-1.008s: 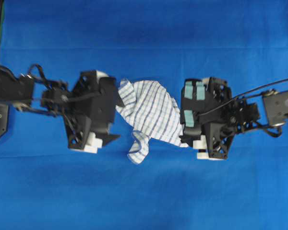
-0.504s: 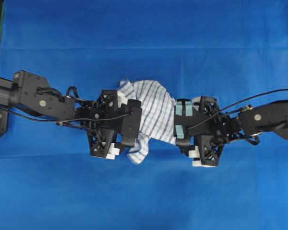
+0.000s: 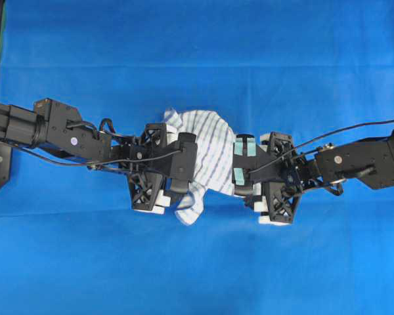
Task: Lift the towel with both arms.
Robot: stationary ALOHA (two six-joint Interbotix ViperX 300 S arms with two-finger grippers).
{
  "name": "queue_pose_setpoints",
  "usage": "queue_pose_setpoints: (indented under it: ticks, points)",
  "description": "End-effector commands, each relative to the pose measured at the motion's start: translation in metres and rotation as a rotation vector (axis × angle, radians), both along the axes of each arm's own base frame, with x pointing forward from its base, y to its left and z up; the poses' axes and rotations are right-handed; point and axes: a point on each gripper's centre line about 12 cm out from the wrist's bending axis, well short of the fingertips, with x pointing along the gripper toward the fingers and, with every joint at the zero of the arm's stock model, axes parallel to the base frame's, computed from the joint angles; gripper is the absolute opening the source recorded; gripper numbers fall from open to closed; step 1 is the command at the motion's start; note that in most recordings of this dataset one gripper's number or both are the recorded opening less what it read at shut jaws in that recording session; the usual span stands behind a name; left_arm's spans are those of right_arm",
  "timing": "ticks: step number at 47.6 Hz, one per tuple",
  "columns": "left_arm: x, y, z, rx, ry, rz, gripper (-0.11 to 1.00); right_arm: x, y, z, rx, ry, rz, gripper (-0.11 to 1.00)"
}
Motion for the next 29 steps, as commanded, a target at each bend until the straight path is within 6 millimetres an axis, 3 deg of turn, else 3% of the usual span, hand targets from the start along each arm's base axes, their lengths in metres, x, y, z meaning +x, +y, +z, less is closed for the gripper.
queue_pose_setpoints:
  ticks: [1,5,12,14,21,29]
  points:
    - [0.002,0.004,0.005,-0.003,-0.017,0.013,0.66,0.004,-0.004,0.006,-0.001,-0.023,-0.006,0.63]
    - [0.002,0.005,0.005,0.001,-0.014,0.01,0.4,0.004,-0.004,0.007,-0.006,-0.025,0.0,0.5]
    - [0.003,0.009,0.006,0.002,-0.019,0.02,0.05,0.005,-0.004,0.008,-0.008,-0.028,0.004,0.07]
    - [0.003,0.009,0.006,0.002,-0.019,0.021,0.02,0.005,-0.004,0.008,-0.007,-0.03,0.003,0.01]
    - [0.002,0.011,0.012,0.002,-0.025,0.024,0.03,0.006,-0.004,0.013,-0.006,-0.043,0.004,0.01]
    - [-0.003,0.01,0.045,0.001,-0.026,0.02,0.03,0.012,-0.004,0.043,0.001,-0.116,0.0,0.01]
